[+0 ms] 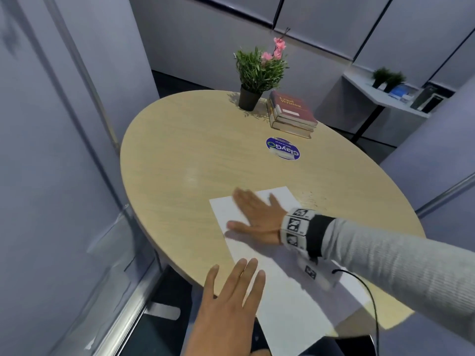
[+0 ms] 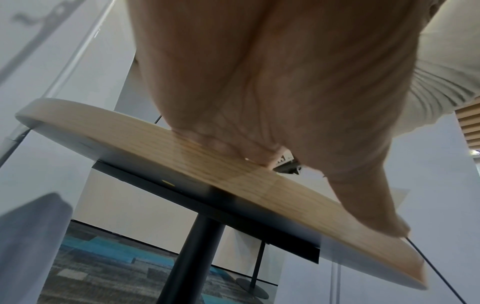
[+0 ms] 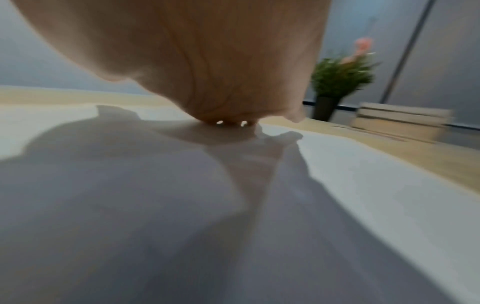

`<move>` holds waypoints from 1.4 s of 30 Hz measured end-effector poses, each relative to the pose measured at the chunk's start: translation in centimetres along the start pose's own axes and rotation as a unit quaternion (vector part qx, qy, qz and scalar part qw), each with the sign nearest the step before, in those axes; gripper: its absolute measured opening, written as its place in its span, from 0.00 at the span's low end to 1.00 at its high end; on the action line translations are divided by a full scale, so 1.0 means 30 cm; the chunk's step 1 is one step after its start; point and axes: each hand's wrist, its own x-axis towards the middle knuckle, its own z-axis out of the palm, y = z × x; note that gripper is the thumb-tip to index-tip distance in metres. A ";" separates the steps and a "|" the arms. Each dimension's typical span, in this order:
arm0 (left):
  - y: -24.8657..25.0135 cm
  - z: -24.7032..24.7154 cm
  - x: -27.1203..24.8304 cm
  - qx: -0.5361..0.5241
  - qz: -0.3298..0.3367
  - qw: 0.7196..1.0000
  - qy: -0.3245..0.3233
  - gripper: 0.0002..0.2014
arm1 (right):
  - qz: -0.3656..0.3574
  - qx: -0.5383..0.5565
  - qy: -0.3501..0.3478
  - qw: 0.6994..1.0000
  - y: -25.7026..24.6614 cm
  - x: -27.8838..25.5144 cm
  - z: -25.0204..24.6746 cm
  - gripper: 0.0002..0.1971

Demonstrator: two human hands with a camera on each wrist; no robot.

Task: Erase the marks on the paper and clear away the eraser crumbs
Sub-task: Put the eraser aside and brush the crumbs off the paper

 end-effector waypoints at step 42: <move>-0.035 0.004 -0.026 0.057 -0.010 0.993 0.100 0.33 | 0.257 0.112 0.019 0.960 0.395 0.010 0.008 0.49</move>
